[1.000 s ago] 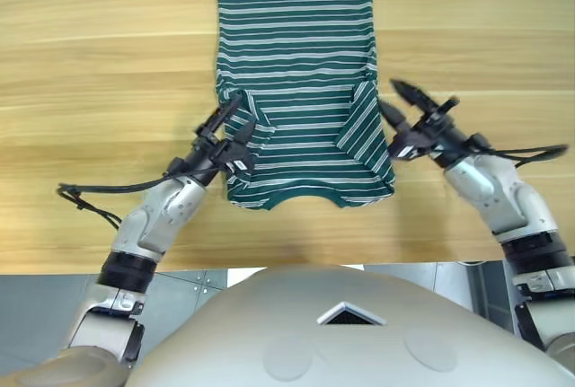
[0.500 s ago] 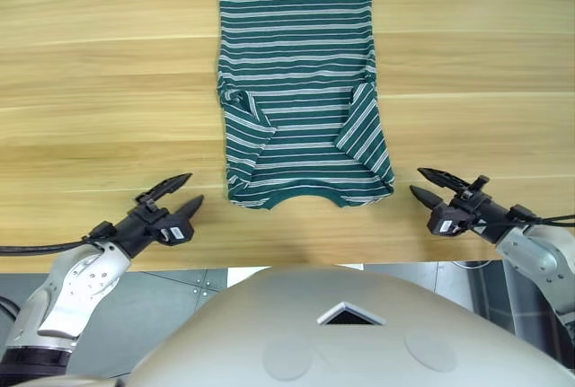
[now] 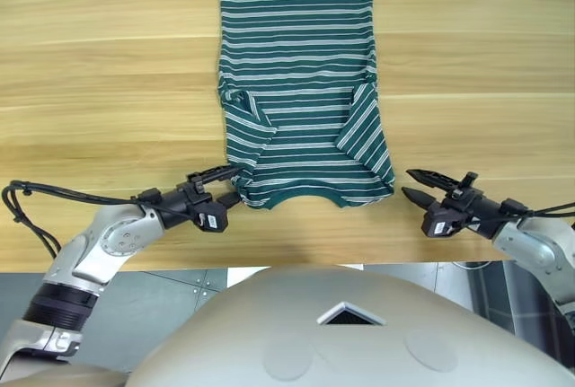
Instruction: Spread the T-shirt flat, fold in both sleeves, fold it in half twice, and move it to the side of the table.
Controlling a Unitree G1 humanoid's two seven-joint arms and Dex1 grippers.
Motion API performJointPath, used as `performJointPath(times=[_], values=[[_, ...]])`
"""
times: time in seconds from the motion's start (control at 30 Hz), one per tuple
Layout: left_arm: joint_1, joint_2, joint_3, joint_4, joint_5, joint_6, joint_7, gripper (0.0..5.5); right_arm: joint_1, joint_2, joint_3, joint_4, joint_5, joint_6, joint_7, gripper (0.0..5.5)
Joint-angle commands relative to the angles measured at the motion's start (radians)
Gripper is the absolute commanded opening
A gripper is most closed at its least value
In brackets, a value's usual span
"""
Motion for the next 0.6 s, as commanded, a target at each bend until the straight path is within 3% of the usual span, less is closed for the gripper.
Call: performJointPath(times=[0.03,0.6], values=[[0.036,0.027,-0.042,0.062,0.055,0.041,-0.055,2.72,-0.005,-0.002,0.011,0.012,-0.012,0.007,0.023,2.06],[0.062,0.07,-0.044,0.046,-0.003,0.023,-0.063,0.04,-0.14,0.003,0.136,0.002,-0.005,-0.016,0.113,2.09]])
